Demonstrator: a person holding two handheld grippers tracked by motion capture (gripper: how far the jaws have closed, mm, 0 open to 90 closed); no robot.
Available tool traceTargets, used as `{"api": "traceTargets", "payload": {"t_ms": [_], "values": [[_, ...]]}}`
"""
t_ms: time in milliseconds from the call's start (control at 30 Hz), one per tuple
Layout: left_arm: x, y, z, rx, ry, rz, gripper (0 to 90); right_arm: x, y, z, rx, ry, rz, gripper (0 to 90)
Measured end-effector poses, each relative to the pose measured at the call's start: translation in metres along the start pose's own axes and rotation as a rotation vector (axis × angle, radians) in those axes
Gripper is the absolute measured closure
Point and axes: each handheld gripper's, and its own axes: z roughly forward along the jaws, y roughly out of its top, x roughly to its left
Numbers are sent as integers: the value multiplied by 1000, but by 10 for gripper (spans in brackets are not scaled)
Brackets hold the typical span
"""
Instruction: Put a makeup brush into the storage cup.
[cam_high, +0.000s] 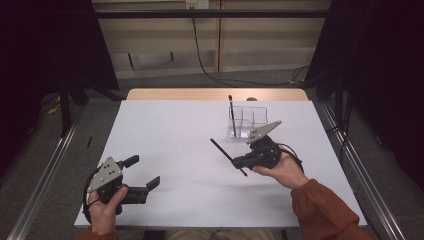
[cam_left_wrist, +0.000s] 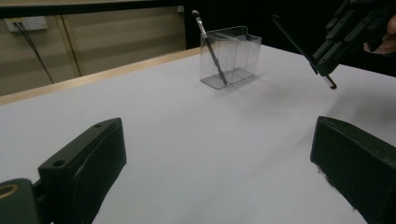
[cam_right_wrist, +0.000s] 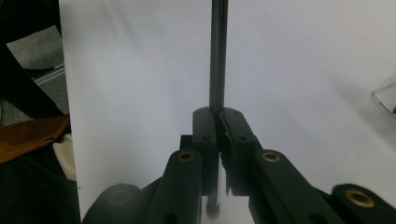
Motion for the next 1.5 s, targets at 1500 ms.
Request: {"api": "traceTargets", "payload": {"t_ms": [1500], "values": [[-16,38,47,138,-225,116,29,22,34,29,360,68,-194,848]]}}
